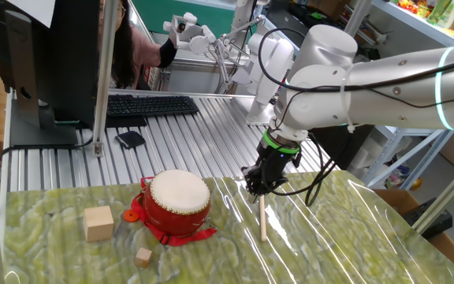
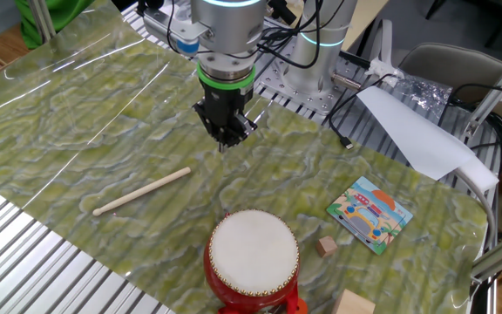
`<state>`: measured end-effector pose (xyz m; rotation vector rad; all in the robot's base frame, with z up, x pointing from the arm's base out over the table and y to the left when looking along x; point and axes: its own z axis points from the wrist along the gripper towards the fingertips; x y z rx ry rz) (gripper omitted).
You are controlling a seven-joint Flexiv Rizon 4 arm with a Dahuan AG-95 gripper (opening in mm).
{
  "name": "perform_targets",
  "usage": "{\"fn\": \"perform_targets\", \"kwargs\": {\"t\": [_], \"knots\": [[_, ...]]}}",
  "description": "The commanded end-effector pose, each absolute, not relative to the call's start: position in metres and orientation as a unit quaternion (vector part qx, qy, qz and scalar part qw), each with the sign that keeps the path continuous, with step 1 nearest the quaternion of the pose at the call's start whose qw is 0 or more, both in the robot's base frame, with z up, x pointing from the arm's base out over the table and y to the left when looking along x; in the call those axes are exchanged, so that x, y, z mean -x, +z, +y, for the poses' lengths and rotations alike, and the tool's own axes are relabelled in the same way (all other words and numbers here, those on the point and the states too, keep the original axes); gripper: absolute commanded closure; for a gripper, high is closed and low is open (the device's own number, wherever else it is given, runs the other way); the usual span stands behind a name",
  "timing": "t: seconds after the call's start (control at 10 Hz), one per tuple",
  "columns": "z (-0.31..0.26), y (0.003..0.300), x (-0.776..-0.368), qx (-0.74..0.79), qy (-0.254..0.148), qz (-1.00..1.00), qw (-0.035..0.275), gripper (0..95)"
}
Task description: Play the drum
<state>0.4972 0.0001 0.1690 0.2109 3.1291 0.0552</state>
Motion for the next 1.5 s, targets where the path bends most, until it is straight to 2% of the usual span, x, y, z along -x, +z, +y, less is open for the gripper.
{"fn": "perform_targets", "kwargs": {"t": [0.1,0.8,1.3,1.5], "knots": [[0.0004,0.1688,-0.4974,-0.069,0.018,0.997,-0.001,95.0],[0.0004,0.1688,-0.4974,-0.071,0.018,0.997,0.001,95.0],[-0.0007,0.1682,-0.4977,-0.171,0.016,0.985,0.006,95.0],[-0.0056,0.1657,-0.4988,-0.21,0.016,0.977,0.019,95.0]]}}
